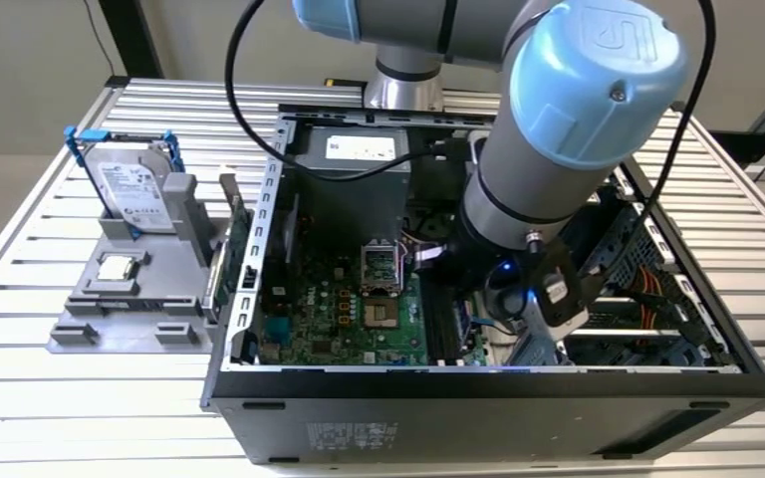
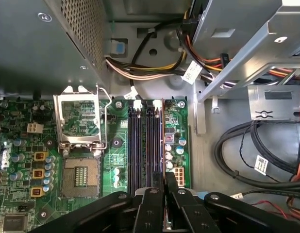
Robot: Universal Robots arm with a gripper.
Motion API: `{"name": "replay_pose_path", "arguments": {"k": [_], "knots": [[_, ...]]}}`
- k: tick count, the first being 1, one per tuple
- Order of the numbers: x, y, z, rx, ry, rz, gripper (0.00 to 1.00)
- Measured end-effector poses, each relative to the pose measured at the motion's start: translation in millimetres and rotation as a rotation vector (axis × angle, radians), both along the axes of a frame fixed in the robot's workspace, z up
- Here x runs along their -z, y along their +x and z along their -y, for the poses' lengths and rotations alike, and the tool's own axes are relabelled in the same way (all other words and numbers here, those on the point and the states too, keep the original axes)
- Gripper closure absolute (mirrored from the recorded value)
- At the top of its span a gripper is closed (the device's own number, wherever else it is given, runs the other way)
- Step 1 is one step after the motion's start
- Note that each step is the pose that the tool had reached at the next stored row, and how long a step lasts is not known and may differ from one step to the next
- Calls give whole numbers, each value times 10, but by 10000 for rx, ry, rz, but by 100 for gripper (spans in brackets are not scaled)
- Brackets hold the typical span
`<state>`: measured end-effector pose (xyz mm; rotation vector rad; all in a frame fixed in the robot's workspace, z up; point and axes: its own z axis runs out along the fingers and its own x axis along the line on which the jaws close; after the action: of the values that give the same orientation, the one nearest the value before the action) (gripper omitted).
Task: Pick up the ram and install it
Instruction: 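Insert the ram into the slot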
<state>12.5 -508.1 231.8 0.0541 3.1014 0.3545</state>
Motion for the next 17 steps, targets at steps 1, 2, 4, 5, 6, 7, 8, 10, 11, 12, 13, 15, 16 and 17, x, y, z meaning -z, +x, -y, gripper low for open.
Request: {"name": "replay_pose_path", "arguments": {"k": [1,2,4,5,6,7,8,10,11,12,13,15,16,17], "knots": [[9,0,0,0,1,0,100],[12,0,1,-1,-1,-1,100],[21,-2,5,-2,-1,-3,100],[24,-2,7,-7,2,-3,100],[25,-3,10,-16,1,-4,100],[27,-5,11,-29,2,-4,100],[28,-8,12,-50,1,-5,100],[30,-17,14,-118,0,-5,100],[31,-20,15,-154,1,-5,100],[33,-22,16,-181,0,-4,100],[36,-22,16,-188,0,-4,100],[48,-22,16,-189,1,-4,100],[51,-23,16,-189,-2,-5,100],[51,-23,16,-188,-4,-6,100]]}}
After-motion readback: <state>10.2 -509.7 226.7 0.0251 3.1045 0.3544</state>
